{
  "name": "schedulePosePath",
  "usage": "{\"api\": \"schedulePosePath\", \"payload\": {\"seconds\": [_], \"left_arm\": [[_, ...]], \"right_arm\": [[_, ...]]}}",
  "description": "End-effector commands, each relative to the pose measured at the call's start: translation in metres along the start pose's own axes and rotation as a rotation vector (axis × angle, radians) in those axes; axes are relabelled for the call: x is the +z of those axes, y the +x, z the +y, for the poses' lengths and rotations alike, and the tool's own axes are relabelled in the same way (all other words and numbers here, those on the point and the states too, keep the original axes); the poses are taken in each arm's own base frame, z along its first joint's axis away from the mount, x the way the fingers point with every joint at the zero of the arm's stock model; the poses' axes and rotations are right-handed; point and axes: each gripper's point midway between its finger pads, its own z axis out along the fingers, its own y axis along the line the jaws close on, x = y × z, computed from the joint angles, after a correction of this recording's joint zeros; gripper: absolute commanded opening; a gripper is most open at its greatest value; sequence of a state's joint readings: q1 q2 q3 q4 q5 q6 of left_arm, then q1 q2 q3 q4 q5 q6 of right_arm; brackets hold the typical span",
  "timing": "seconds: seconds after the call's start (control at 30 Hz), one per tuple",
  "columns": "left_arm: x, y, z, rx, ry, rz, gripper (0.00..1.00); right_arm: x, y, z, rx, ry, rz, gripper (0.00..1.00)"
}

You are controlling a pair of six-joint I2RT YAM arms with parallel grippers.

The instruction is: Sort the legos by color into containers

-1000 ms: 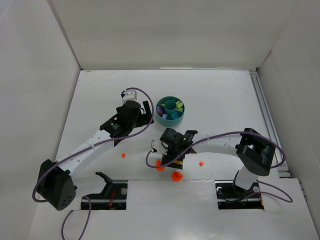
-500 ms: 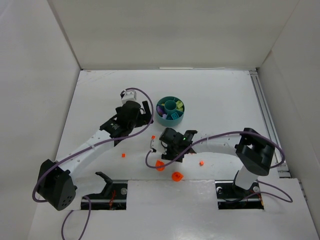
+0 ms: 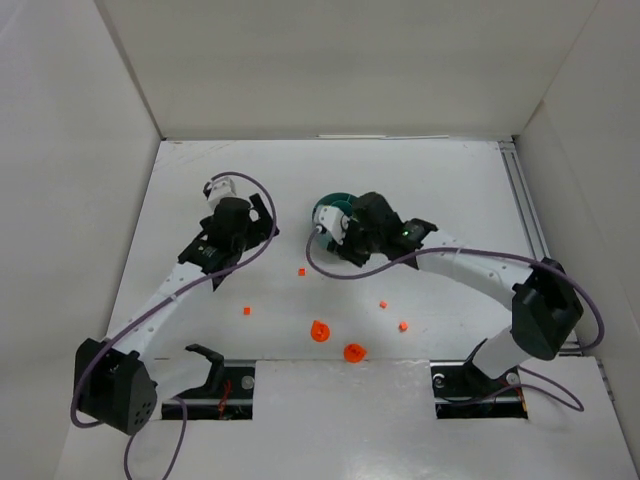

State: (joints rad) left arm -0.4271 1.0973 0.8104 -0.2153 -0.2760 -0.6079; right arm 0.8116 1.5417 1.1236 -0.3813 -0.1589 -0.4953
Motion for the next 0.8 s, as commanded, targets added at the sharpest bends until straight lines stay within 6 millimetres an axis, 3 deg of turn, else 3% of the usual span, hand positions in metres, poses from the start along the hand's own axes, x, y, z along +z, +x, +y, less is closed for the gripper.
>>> {"api": "schedulePosePath", "payload": {"seconds": [0.0,0.1,0.2,0.23,0.27,0.33,0.47,0.6,0.77], "left_arm": [[0.006,-0.001,0.002,-0.055,0.058,0.022,1.00],[0.013,0.000,0.011,-0.073,0.063,0.034,1.00],[0.019,0.003,0.012,-0.077,0.062,0.040,1.00],[0.019,0.003,0.013,-0.068,0.062,0.040,1.00],[0.021,0.005,0.014,-0.066,0.057,0.047,1.00],[0.022,0.003,0.012,-0.056,0.058,0.046,1.00],[0.030,0.006,0.013,-0.041,0.046,0.063,1.00],[0.038,0.009,0.013,-0.028,0.032,0.082,1.00],[0.046,0.015,0.016,-0.013,0.015,0.108,1.00]], "right_arm": [[-0.035,-0.083,-0.063,-0.089,0.123,-0.309,0.23],[-0.048,-0.112,-0.096,-0.134,0.197,-0.380,0.24],[-0.042,-0.119,-0.128,-0.142,0.241,-0.403,0.24],[-0.047,-0.133,-0.140,-0.157,0.264,-0.451,0.24],[-0.036,-0.132,-0.145,-0.144,0.253,-0.458,0.24],[-0.036,-0.140,-0.159,-0.144,0.262,-0.493,0.25],[0.000,-0.135,-0.172,-0.114,0.228,-0.476,0.27],[0.027,-0.126,-0.169,-0.103,0.195,-0.445,0.30],[0.037,-0.114,-0.168,-0.079,0.194,-0.416,0.31]]}}
